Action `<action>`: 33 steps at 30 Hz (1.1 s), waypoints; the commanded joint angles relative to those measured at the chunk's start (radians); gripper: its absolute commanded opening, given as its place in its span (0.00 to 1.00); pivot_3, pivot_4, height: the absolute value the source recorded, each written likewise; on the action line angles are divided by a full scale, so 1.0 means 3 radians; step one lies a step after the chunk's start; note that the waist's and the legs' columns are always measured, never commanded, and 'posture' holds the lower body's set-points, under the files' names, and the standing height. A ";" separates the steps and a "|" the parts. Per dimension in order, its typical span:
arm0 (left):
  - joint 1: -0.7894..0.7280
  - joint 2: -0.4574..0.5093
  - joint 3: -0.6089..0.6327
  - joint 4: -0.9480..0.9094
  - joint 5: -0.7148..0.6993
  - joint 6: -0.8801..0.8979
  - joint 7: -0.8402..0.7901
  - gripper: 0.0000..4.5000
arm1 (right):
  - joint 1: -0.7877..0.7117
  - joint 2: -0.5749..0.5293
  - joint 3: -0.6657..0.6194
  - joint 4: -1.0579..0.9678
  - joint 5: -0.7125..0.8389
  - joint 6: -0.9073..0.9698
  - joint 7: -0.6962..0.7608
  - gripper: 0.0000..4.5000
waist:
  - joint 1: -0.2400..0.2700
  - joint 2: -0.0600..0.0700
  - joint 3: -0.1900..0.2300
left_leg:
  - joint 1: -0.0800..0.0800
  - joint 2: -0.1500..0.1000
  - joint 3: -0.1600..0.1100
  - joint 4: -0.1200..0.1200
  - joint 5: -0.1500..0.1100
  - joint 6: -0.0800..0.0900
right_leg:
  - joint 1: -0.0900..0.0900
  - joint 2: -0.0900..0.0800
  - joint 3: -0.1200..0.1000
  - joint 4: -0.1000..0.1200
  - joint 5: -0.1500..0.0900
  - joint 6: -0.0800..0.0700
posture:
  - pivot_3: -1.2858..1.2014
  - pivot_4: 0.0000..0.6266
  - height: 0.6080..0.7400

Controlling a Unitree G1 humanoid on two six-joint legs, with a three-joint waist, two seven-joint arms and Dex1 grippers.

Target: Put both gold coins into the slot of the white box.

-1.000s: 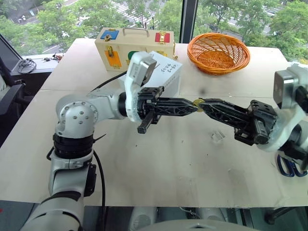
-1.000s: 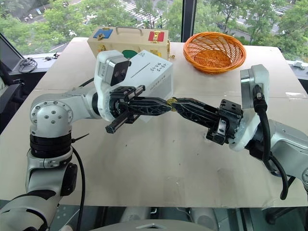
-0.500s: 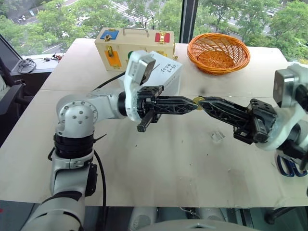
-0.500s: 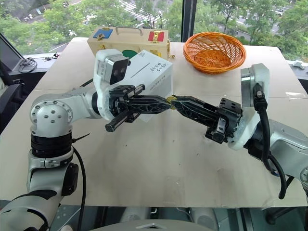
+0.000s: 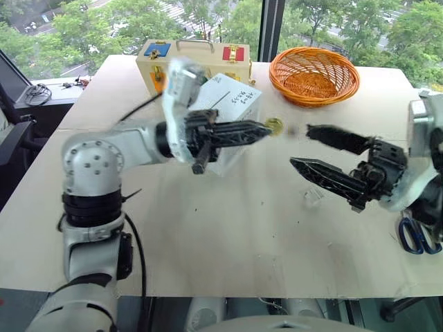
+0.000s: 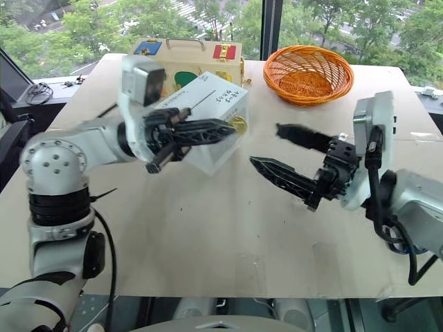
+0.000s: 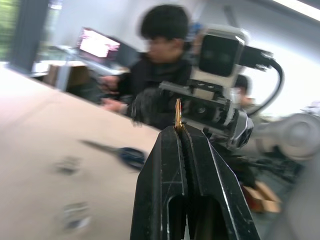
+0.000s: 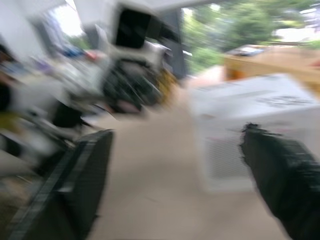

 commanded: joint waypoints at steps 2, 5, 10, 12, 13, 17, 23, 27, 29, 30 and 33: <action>-0.0253 0.0308 0.0100 0.0059 0.0444 -0.0221 0.0203 0.00 | 0.0337 -0.0272 -0.0661 -0.0090 -0.0468 0.0088 0.0570 0.99 | 0.0007 -0.0001 0.0001 | -0.0001 -0.0001 -0.0001 0.0000 0.0000 0.0000 | 0.0000 0.0000 -0.0001 0.0000 0.0000 0.0001 | 0.52 0.24 1.00; -0.0461 0.0531 -0.0098 0.0214 0.0943 -0.0306 0.0347 0.00 | 0.0517 -0.0348 -0.0981 -0.0100 -0.0705 0.0081 0.0865 0.99 | 0.0006 -0.0002 0.0001 | -0.0001 -0.0001 0.0000 -0.0001 0.0000 0.0000 | 0.0000 0.0000 -0.0001 -0.0002 0.0000 0.0001 | 0.52 0.24 1.00; -0.1080 0.0602 -0.0624 0.0887 0.1587 -0.0001 0.0506 0.00 | 0.0617 -0.0263 -0.1206 -0.0140 -0.0947 -0.0046 0.1151 0.99 | 0.0017 -0.0006 0.0003 | 0.0000 -0.0002 -0.0002 0.0001 0.0000 0.0000 | 0.0002 0.0000 -0.0003 -0.0002 -0.0004 0.0007 | 0.52 0.24 1.00; -0.1288 0.0596 -0.0906 0.1152 0.1848 0.0004 0.0383 0.00 | 0.0626 -0.0223 -0.1228 -0.0126 -0.0962 -0.0053 0.1147 0.99 | 0.0008 -0.0007 0.0004 | 0.0000 -0.0002 0.0000 0.0000 0.0000 0.0000 | 0.0002 0.0000 -0.0001 -0.0002 -0.0006 0.0011 | 0.52 0.24 1.00; -0.1352 0.0584 -0.1000 0.1240 0.1946 -0.0030 0.0310 0.00 | 0.0625 -0.0205 -0.1231 -0.0115 -0.0941 -0.0048 0.1130 0.99 | 0.0006 -0.0006 0.0004 | 0.0000 -0.0002 0.0001 0.0000 0.0000 0.0000 | 0.0002 0.0000 -0.0001 -0.0002 -0.0006 0.0010 | 0.52 0.24 1.00; -0.1505 0.0492 -0.1194 0.1508 0.2219 -0.0017 0.0209 0.00 | 0.0682 -0.0156 -0.1261 -0.0148 -0.0919 -0.0030 0.1081 0.99 | 0.0002 -0.0007 0.0005 | -0.0001 -0.0002 0.0003 -0.0004 -0.0001 0.0001 | -0.0001 -0.0001 0.0000 -0.0003 0.0000 0.0001 | 0.52 0.24 1.00; -0.1603 0.0405 -0.1347 0.1778 0.2641 -0.0108 0.0163 0.00 | 0.0844 -0.0063 -0.1289 -0.0249 -0.0907 -0.0026 0.0964 0.99 | 0.0003 -0.0007 0.0005 | -0.0013 -0.0001 0.0000 -0.0008 -0.0001 0.0001 | -0.0016 0.0000 -0.0001 -0.0002 0.0000 0.0002 | 0.52 0.24 1.00; -0.1635 0.0384 -0.1385 0.1808 0.2778 -0.0099 0.0069 0.00 | 0.0792 -0.0125 -0.1292 -0.0240 -0.0823 -0.0016 0.0877 0.99 | -0.0008 -0.0007 0.0005 | -0.0015 -0.0002 0.0002 -0.0004 -0.0001 0.0001 | -0.0016 -0.0001 0.0001 -0.0002 0.0000 0.0002 | 0.52 0.24 1.00; -0.1637 0.0369 -0.1387 0.1743 0.2799 0.0000 0.0047 0.00 | 0.0677 -0.0231 -0.1261 -0.0213 -0.0702 0.0005 0.0762 0.99 | -0.0014 -0.0007 0.0005 | -0.0013 -0.0002 0.0004 -0.0003 -0.0001 0.0001 | -0.0016 -0.0001 0.0003 0.0001 0.0000 0.0002 | 0.52 0.24 1.00; -0.1634 0.0362 -0.1392 0.1691 0.2816 0.0073 0.0061 0.00 | 0.0610 -0.0293 -0.1228 -0.0206 -0.0635 0.0016 0.0688 0.99 | -0.0016 -0.0007 0.0006 | -0.0011 -0.0001 0.0005 -0.0003 -0.0001 0.0001 | -0.0016 -0.0001 0.0003 0.0002 0.0000 0.0002 | 0.52 0.24 1.00; -0.1619 0.0352 -0.1421 0.1534 0.2904 0.0267 0.0148 0.00 | 0.0459 -0.0422 -0.1118 -0.0206 -0.0478 0.0039 0.0495 0.99 | -0.0011 -0.0007 0.0005 | -0.0010 0.0000 0.0002 -0.0003 -0.0001 0.0001 | -0.0015 -0.0001 0.0001 0.0003 0.0000 0.0002 | 0.52 0.24 1.00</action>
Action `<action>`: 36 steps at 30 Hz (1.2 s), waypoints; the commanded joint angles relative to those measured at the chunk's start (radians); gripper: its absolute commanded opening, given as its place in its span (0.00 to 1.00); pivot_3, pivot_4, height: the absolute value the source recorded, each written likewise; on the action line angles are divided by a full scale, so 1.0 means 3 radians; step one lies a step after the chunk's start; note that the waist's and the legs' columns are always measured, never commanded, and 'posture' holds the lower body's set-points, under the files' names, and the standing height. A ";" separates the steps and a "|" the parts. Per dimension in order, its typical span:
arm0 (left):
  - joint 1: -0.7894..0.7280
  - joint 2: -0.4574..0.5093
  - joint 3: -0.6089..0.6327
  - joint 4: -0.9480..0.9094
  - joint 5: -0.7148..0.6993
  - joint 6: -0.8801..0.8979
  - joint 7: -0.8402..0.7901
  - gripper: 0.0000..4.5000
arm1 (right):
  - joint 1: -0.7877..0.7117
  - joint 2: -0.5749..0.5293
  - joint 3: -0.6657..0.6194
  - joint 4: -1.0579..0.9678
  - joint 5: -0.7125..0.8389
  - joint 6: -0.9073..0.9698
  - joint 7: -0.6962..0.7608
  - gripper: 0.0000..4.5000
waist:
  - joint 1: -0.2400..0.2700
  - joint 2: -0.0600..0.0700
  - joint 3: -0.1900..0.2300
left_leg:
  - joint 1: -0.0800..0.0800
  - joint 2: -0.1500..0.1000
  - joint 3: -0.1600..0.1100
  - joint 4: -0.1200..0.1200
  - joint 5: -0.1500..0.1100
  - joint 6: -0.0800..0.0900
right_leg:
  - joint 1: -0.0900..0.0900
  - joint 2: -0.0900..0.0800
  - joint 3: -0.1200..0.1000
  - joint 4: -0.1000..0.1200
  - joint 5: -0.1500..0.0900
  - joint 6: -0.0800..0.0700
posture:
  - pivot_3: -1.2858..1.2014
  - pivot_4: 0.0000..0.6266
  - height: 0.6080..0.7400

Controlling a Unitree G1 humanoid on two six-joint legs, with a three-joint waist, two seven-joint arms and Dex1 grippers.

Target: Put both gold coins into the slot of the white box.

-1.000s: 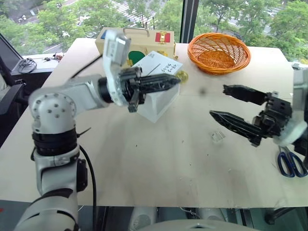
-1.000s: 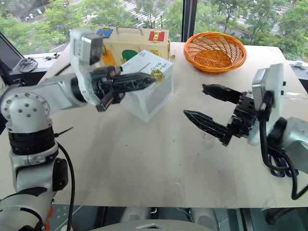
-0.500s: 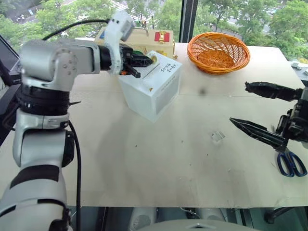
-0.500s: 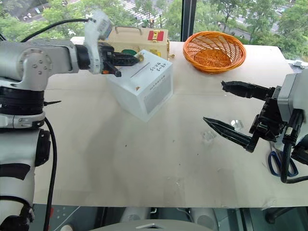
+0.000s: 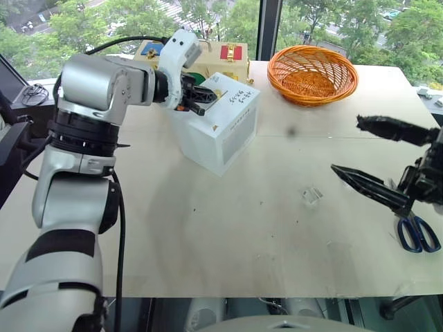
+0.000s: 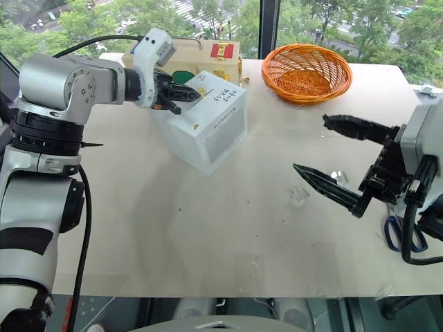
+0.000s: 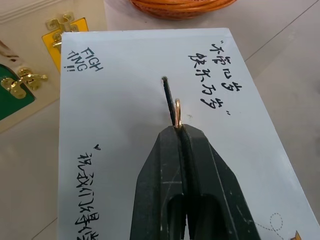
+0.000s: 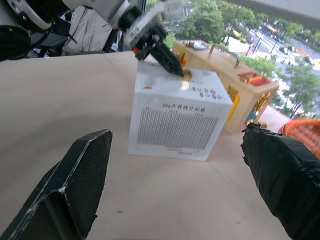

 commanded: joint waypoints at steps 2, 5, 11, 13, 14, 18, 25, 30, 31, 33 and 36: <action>-0.0064 0.0016 -0.0029 -0.0259 0.0169 0.0254 0.0134 0.00 | -0.0149 -0.0120 0.0083 -0.0015 0.0218 0.0009 -0.0245 0.99 | 0.0007 0.0000 0.0000 | -0.0001 0.0000 0.0000 -0.0001 0.0000 0.0000 | 0.0000 0.0000 0.0000 0.0000 0.0000 -0.0001 | 0.52 0.24 1.00; -0.0065 -0.0037 0.0026 -0.0382 0.0172 0.0460 0.0224 0.00 | -0.0169 -0.0128 0.0126 -0.0025 0.0234 0.0019 -0.0286 0.99 | 0.0005 0.0000 0.0000 | -0.0003 -0.0001 0.0001 -0.0001 0.0000 0.0000 | -0.0001 0.0000 0.0003 -0.0001 0.0000 0.0000 | 0.52 0.24 1.00; -0.0006 -0.0081 0.0204 -0.0519 0.0159 0.0490 0.0319 0.30 | -0.0034 -0.0020 0.0127 -0.0067 0.0121 0.0006 -0.0223 1.00 | 0.0009 0.0000 0.0000 | -0.0003 -0.0001 0.0000 0.0000 0.0000 0.0000 | 0.0000 0.0001 0.0002 0.0000 0.0005 0.0010 | 0.52 0.24 1.00; -0.0007 -0.0142 0.0486 -0.0571 0.0018 0.0428 0.0291 0.52 | 0.0018 0.0014 0.0133 -0.0084 0.0111 0.0011 -0.0247 1.00 | 0.0010 0.0000 0.0000 | -0.0003 -0.0001 0.0000 0.0001 0.0000 0.0000 | 0.0000 0.0000 0.0002 0.0000 0.0005 0.0010 | 0.52 0.24 1.00; 0.0015 -0.0148 0.0613 -0.0639 -0.0029 0.0361 0.0277 0.63 | 0.0048 0.0036 0.0137 -0.0089 0.0110 0.0014 -0.0278 1.00 | 0.0010 -0.0001 0.0000 | -0.0003 -0.0001 0.0000 0.0002 0.0000 0.0000 | 0.0000 0.0000 0.0002 0.0000 0.0005 0.0010 | 0.52 0.24 1.00; 0.0568 -0.0477 0.1681 -0.1645 -0.0776 0.0191 0.0195 0.73 | 0.0254 0.0322 0.0137 -0.0128 0.0039 -0.0079 -0.0432 1.00 | 0.0006 0.0000 -0.0001 | -0.0011 0.0000 -0.0004 0.0005 0.0000 0.0000 | -0.0001 -0.0001 -0.0001 -0.0002 0.0007 0.0013 | 0.52 0.24 1.00; 0.1874 -0.0448 0.2115 -0.2804 -0.1674 0.0207 -0.0061 0.73 | 0.0990 0.0706 -0.0244 -0.0151 -0.0252 -0.0124 -0.0081 1.00 | 0.0018 0.0002 -0.0002 | 0.0001 -0.0001 -0.0003 0.0007 0.0000 -0.0002 | 0.0007 -0.0002 0.0003 0.0004 0.0005 0.0019 | 0.52 0.24 1.00; 0.3130 -0.0146 0.2090 -0.3099 -0.1420 -0.0475 -0.0420 0.73 | 0.2014 0.1006 -0.0757 -0.0173 -0.0863 -0.0231 0.0702 1.00 | 0.0020 0.0002 -0.0005 | 0.0020 -0.0001 0.0001 0.0009 0.0000 -0.0001 | 0.0024 -0.0003 0.0003 0.0004 -0.0003 0.0004 | 0.52 0.24 1.00; 0.3374 -0.0112 0.2109 -0.3070 -0.1327 -0.0646 -0.0496 0.73 | 0.2223 0.1108 -0.0878 -0.0152 -0.0961 -0.0287 0.0870 1.00 | 0.0019 0.0004 -0.0006 | 0.0019 -0.0001 0.0000 0.0009 0.0000 -0.0001 | 0.0024 -0.0003 0.0002 0.0004 -0.0003 0.0004 | 0.52 0.24 1.00; 0.3771 -0.0050 0.2089 -0.2996 -0.1119 -0.0989 -0.0597 0.73 | 0.2583 0.1298 -0.1075 -0.0068 -0.1188 -0.0444 0.1196 1.00 | 0.0020 0.0006 -0.0011 | 0.0022 0.0000 0.0001 0.0008 -0.0001 -0.0001 | 0.0025 -0.0005 0.0003 0.0003 -0.0003 0.0004 | 0.52 0.24 1.00; 0.3978 -0.0040 0.1994 -0.2879 -0.0972 -0.1273 -0.0600 0.73 | 0.2814 0.1446 -0.1176 0.0071 -0.1425 -0.0632 0.1433 1.00 | 0.0020 0.0006 -0.0013 | 0.0021 0.0002 -0.0001 0.0008 -0.0001 -0.0001 | 0.0023 -0.0023 0.0005 0.0002 -0.0009 0.0013 | 0.52 0.24 1.00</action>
